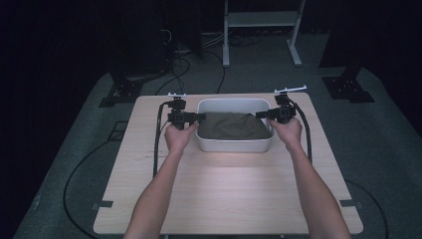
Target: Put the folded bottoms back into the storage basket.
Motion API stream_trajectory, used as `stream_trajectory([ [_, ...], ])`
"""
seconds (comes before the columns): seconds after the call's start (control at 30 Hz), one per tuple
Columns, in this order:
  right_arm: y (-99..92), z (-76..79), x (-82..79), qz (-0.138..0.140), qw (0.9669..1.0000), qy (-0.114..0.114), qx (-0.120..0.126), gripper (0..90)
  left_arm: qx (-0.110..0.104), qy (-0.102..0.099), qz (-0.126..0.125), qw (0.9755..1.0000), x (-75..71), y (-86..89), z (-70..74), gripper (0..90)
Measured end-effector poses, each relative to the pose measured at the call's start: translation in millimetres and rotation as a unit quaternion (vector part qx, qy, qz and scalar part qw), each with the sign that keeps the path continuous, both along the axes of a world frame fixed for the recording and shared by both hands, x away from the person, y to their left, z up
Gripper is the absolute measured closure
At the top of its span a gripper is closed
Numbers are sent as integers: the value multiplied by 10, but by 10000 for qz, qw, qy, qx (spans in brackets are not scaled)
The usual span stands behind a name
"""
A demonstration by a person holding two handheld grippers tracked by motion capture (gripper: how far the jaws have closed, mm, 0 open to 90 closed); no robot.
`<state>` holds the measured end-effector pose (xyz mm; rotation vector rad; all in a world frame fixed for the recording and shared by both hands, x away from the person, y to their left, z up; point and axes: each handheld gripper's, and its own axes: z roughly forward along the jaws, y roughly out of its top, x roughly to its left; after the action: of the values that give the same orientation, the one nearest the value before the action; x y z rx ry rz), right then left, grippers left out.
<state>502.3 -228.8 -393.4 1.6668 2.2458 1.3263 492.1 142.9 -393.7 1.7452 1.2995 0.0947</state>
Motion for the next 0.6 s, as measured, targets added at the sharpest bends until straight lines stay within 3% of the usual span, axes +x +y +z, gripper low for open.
stream_trajectory([
  [0.37,-73,-1,-84,87,9998,-10,169,750,-241,-47,-35,9997,-72,23,25,535],
  [0.6,-137,-59,-169,167,9985,-5,516,750,-381,-31,-182,9991,-153,4,55,533],
])
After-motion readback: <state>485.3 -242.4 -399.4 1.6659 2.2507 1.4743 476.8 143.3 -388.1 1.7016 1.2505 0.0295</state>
